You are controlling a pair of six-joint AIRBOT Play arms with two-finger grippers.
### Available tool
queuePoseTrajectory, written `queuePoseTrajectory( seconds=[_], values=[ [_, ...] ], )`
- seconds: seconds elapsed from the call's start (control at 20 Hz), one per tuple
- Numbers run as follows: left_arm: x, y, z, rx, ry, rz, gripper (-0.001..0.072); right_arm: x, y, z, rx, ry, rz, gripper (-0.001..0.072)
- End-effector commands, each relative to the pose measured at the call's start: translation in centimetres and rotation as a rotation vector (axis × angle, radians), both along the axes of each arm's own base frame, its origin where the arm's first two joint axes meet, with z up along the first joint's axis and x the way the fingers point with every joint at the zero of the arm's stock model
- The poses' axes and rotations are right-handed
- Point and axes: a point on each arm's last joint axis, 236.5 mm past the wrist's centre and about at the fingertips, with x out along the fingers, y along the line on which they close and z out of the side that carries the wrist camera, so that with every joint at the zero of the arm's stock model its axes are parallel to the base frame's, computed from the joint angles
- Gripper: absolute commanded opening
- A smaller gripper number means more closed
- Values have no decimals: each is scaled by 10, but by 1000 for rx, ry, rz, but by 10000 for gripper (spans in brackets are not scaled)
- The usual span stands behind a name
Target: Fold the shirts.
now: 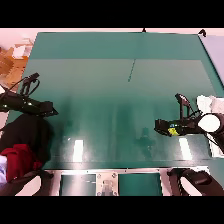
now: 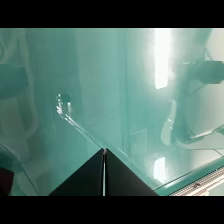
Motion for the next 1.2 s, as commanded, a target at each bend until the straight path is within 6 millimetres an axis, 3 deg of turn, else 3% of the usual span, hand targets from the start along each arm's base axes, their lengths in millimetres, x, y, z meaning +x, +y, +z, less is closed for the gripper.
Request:
queuePoseTrajectory(
  seconds=[0.0, 0.1, 0.2, 0.25, 0.3, 0.35, 0.4, 0.55, 0.8, 0.9, 1.0, 1.15],
  values=[
    [0, 1, -1, 7, -3, 0, 23, -1, 1, 0, 2, 0, 1, 17],
    [4, 15, -6, 73, -19, 5, 23, -1, 1, 0, 2, 0, 1, 17],
    [19, 66, -13, 298, -70, 43, 24, -1, 1, 0, 2, 0, 1, 17],
    [23, 103, -12, 449, -72, 92, 125, -1, 1, 0, 2, 0, 2, 17],
    [21, 138, -10, 586, -59, 142, 522, -1, 1, 0, 2, 0, 1, 17],
    [15, 172, -7, 715, -34, 214, 702, -1, 1, 0, 2, 0, 1, 17],
    [7, 192, -8, 779, -3, 250, 702, -1, 1, 0, 2, 0, 1, 17],
    [-23, 210, -39, 770, 96, 298, 702, -1, 1, 0, 2, 0, 1, 17],
    [-65, 219, -111, 738, 178, 315, 692, -1, 1, 0, 2, 0, 1, 17],
    [-83, 213, -129, 726, 259, 234, 32, -1, 1, 0, 2, 0, 1, 17],
    [-79, 209, -125, 705, 271, 224, 22, -1, 1, 0, 2, 0, 1, 17],
    [-29, 193, -81, 581, 161, 309, 21, -1, 1, 0, 2, 0, 1, 17]
  ],
)
